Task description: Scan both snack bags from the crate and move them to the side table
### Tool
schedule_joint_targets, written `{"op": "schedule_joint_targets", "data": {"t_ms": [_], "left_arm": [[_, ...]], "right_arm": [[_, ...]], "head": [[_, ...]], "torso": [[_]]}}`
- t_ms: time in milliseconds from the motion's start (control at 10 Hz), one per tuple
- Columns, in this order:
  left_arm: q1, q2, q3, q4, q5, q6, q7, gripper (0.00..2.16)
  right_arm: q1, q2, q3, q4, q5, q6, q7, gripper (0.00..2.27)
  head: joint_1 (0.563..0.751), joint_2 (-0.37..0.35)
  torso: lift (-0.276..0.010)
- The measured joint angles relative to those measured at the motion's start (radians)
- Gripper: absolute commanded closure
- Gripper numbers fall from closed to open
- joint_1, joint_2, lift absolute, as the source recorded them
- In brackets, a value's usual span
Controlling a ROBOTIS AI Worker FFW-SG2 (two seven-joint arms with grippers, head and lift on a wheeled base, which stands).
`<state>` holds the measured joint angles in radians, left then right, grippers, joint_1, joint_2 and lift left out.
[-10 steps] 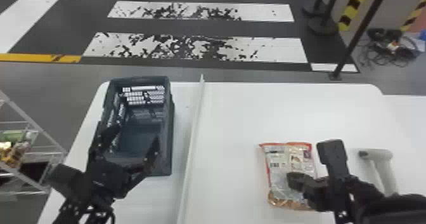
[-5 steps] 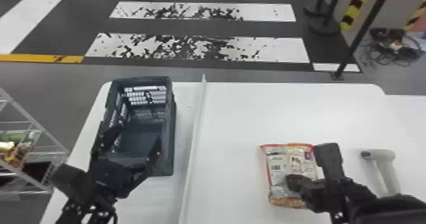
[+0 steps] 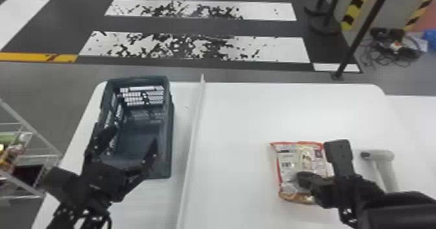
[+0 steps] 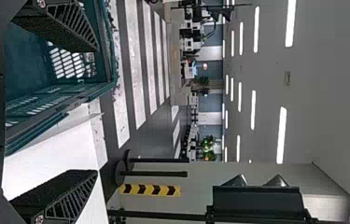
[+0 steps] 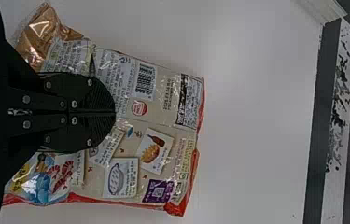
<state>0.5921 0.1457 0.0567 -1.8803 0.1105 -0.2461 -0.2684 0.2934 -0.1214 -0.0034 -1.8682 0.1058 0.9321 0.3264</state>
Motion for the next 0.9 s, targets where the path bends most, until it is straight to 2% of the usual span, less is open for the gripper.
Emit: {"op": "schedule_joint_targets", "data": {"t_ms": [600, 700, 800, 900], "left_arm": [[0.002, -0.001, 0.0, -0.003, 0.0, 0.0, 0.0, 0.06], [0.004, -0.001, 0.0, -0.004, 0.0, 0.0, 0.0, 0.06], [0.006, 0.0, 0.001, -0.006, 0.0, 0.0, 0.0, 0.06], [0.007, 0.0, 0.001, -0.008, 0.0, 0.0, 0.0, 0.06]], "right_arm": [[-0.007, -0.009, -0.028, -0.011, 0.006, 0.006, 0.008, 2.25], [0.006, -0.009, -0.027, -0.046, 0.005, 0.011, 0.014, 2.06], [0.029, -0.009, -0.033, -0.107, -0.01, 0.016, 0.017, 1.41], [0.049, -0.008, -0.048, -0.163, -0.041, 0.017, 0.017, 0.43]], "head": [[0.695, -0.051], [0.695, -0.046], [0.695, -0.038], [0.695, -0.034]], "torso": [[-0.029], [-0.029], [-0.029], [-0.029]]}}
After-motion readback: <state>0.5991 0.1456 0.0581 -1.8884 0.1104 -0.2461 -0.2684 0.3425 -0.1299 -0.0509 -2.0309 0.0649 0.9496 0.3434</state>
